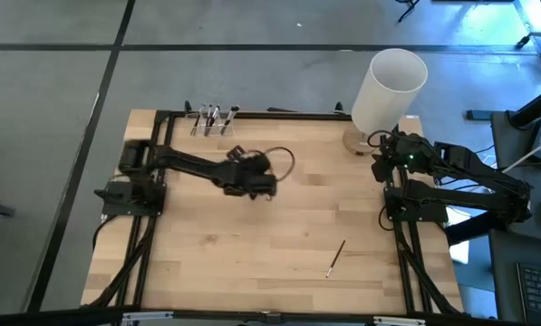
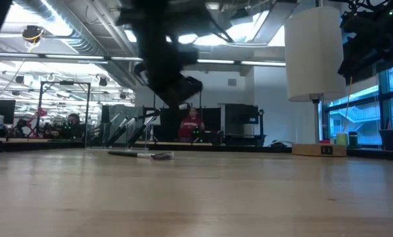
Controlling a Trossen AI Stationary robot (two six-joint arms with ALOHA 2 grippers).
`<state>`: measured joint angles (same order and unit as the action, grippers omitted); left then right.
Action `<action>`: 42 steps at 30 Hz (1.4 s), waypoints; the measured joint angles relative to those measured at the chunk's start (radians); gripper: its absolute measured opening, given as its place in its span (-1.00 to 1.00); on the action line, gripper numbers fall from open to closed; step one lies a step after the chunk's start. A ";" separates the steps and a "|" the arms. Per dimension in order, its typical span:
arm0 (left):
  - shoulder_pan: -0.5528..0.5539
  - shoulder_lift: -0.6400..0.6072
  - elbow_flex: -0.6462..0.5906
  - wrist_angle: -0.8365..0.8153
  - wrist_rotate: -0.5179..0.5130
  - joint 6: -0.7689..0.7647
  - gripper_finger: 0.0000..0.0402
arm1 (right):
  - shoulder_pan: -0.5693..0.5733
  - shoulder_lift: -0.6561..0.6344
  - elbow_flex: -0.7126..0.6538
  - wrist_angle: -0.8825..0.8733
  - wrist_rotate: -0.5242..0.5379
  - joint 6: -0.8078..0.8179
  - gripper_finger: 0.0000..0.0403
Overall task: Put items in baskets/containers
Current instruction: Put the black eyeshadow brush into the transparent organizer
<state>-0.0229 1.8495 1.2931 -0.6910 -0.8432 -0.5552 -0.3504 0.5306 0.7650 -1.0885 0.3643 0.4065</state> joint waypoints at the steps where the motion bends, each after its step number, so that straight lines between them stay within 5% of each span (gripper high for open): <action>1: 0.006 -0.042 -0.055 0.060 -0.004 0.018 -0.89 | 0.000 0.001 0.000 0.000 0.000 0.006 -0.17; 11: 0.133 -0.371 -0.522 0.663 -0.057 0.237 -0.89 | 0.000 0.018 0.000 0.016 0.009 0.008 -0.17; 18: 0.305 -0.492 -0.664 1.004 -0.018 0.470 -0.88 | 0.000 0.026 -0.028 0.040 0.019 0.010 -0.17; 23: 0.443 -0.513 -0.670 1.037 0.006 0.577 -0.88 | 0.000 0.038 -0.035 0.045 0.018 0.022 -0.17; 33: 0.725 -0.475 -0.670 1.054 0.266 0.599 -0.87 | 0.000 0.052 -0.035 0.043 0.017 0.036 -0.17; 37: 0.786 -0.475 -0.670 1.070 0.401 0.592 -0.87 | 0.000 0.052 -0.035 0.041 0.018 0.030 -0.17; 42: 0.815 -0.475 -0.695 1.097 0.420 0.567 -0.87 | 0.000 0.052 -0.035 0.041 0.018 0.024 -0.17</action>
<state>0.7921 1.3743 0.5979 0.4063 -0.4236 0.0123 -0.3504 0.5827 0.7296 -1.0473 0.3820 0.4305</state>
